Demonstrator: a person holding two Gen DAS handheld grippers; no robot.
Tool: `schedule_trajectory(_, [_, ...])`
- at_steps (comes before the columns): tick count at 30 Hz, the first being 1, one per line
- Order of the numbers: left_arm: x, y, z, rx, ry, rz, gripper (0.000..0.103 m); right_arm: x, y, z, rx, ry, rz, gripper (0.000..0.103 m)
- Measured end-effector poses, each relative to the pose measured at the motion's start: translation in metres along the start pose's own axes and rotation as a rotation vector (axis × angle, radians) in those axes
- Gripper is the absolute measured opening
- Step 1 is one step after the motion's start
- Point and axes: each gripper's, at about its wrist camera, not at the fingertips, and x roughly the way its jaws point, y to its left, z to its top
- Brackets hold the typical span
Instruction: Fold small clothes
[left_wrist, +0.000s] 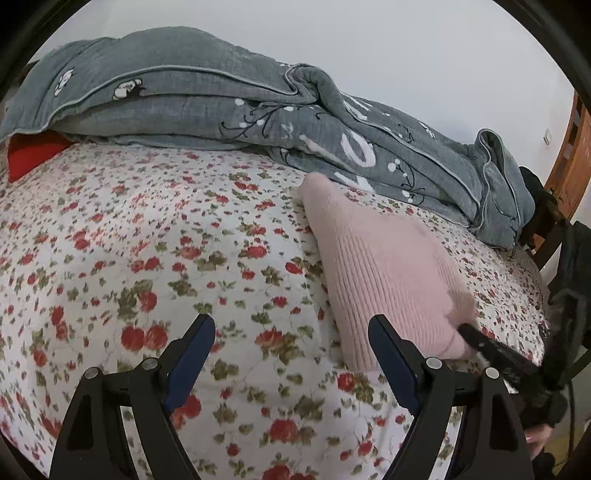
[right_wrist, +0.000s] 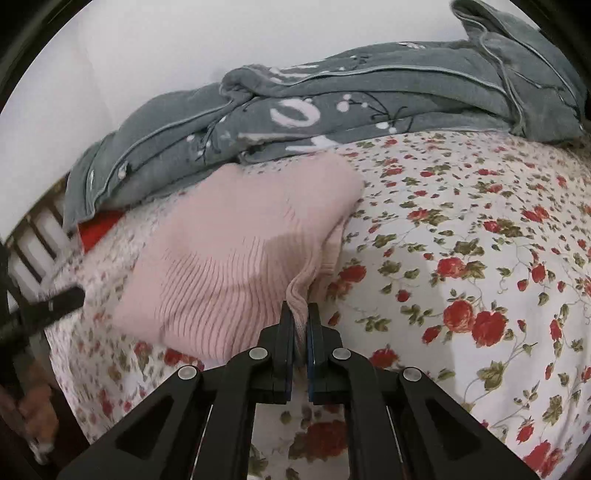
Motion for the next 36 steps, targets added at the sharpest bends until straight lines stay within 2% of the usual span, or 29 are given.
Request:
schedule_trajectory(3, [0.006, 0.002, 0.007, -0.006, -0.001, -0.003, 0.084, -0.017, 0.003, 0.017, 0.000, -0.046, 0.062, 0.017])
schedule_trajectory(5, [0.011, 0.002, 0.013, -0.013, 0.000, -0.006, 0.084, -0.023, 0.004, 0.032, -0.004, -0.092, 0.080, 0.046])
schedule_trajectory(6, [0.015, 0.001, 0.017, -0.016, -0.001, -0.008, 0.084, -0.022, 0.005, 0.038, -0.006, -0.106, 0.072, 0.047])
schedule_trajectory(8, [0.020, -0.002, 0.024, -0.004, -0.001, -0.009, 0.084, -0.009, 0.005, 0.053, 0.007, -0.104, 0.058, 0.047])
schedule_trajectory(10, [0.024, -0.009, 0.033, 0.030, -0.008, 0.009, 0.084, 0.011, 0.003, 0.062, 0.033, -0.063, 0.044, 0.046])
schedule_trajectory(11, [0.025, -0.011, 0.037, 0.043, -0.016, 0.013, 0.084, 0.022, 0.002, 0.064, 0.039, -0.033, 0.029, 0.035])
schedule_trajectory(13, [0.026, -0.014, 0.044, 0.059, -0.030, 0.014, 0.084, 0.042, 0.001, 0.064, 0.026, 0.044, 0.023, 0.019])
schedule_trajectory(14, [0.026, -0.014, 0.047, 0.060, -0.035, 0.014, 0.084, 0.039, 0.002, 0.063, 0.006, 0.020, 0.029, 0.014])
schedule_trajectory(16, [0.029, -0.013, 0.051, 0.059, -0.041, 0.008, 0.084, 0.013, -0.006, 0.064, -0.001, -0.115, 0.081, 0.014])
schedule_trajectory(18, [0.035, -0.013, 0.056, 0.055, -0.036, 0.001, 0.084, 0.003, -0.024, 0.064, 0.095, -0.164, 0.137, 0.014])
schedule_trajectory(19, [0.040, -0.014, 0.059, 0.051, -0.030, -0.005, 0.084, 0.009, -0.029, 0.062, 0.120, -0.138, 0.124, 0.014])
schedule_trajectory(22, [0.057, -0.021, 0.070, 0.056, -0.003, -0.008, 0.084, 0.044, -0.028, 0.057, 0.068, 0.017, 0.074, 0.021])
schedule_trajectory(25, [0.071, -0.031, 0.080, 0.071, 0.004, -0.010, 0.084, 0.034, -0.024, 0.064, 0.037, -0.013, 0.053, 0.039])
schedule_trajectory(28, [0.086, -0.043, 0.096, 0.093, 0.000, -0.032, 0.083, 0.020, -0.025, 0.080, 0.033, -0.065, 0.008, 0.040])
schedule_trajectory(30, [0.096, -0.051, 0.107, 0.106, -0.010, -0.060, 0.083, 0.016, -0.024, 0.091, 0.026, -0.092, 0.014, 0.040])
schedule_trajectory(33, [0.116, -0.064, 0.125, 0.119, -0.008, -0.148, 0.073, 0.026, -0.021, 0.104, -0.017, -0.092, 0.011, 0.039])
schedule_trajectory(36, [0.140, -0.074, 0.133, 0.168, 0.028, -0.144, 0.047, 0.051, -0.022, 0.111, -0.052, -0.045, -0.011, 0.030])
